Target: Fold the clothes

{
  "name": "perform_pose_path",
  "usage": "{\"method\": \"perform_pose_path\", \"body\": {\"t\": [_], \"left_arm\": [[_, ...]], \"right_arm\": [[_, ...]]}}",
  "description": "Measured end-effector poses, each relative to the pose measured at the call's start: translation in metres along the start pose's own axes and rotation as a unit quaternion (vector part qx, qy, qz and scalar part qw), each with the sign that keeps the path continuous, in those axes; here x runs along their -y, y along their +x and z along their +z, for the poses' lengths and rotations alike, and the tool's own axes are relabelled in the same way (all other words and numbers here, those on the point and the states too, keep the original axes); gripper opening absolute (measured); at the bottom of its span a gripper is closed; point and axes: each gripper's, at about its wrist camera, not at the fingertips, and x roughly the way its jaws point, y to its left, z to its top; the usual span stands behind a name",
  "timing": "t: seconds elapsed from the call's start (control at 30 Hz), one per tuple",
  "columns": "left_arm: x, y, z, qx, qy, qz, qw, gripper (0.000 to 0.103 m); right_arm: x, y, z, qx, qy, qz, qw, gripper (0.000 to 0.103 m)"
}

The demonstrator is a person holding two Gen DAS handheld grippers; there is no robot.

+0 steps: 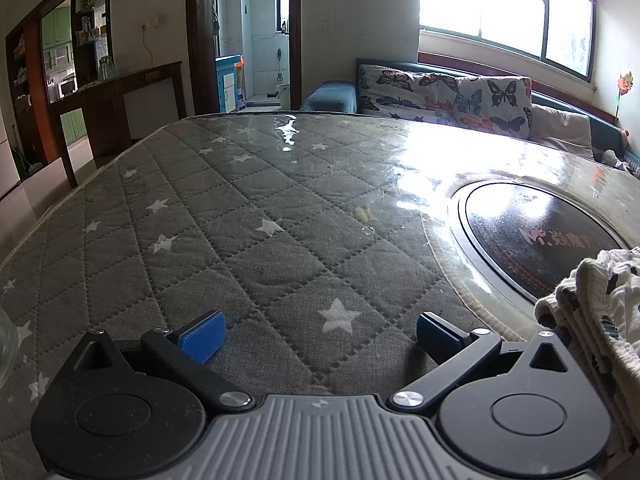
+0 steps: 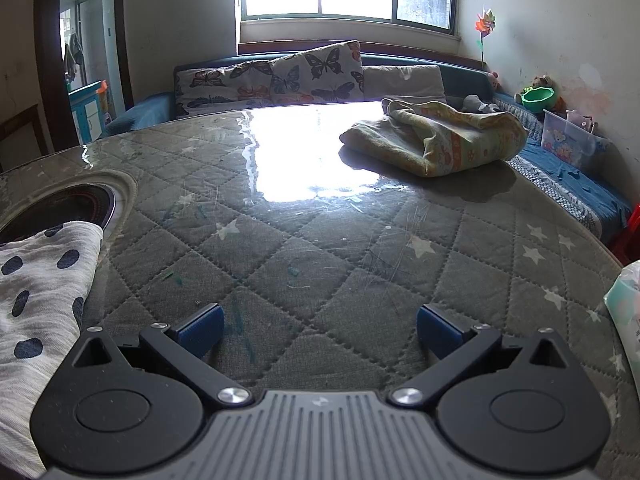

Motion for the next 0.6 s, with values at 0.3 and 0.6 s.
{"method": "perform_pose_path", "body": {"t": [0.3,0.6], "left_arm": [[0.0,-0.0009,0.0012,0.0,-0.001,-0.001,1.0,0.103],[-0.0006,-0.0014,0.0013,0.0,-0.001,-0.001,1.0,0.103]], "right_arm": [[0.0,0.0005,-0.0001,0.0,0.0,0.0,1.0,0.103],[-0.0002,-0.0002,-0.0009,0.0,0.0,-0.001,1.0,0.103]]}}
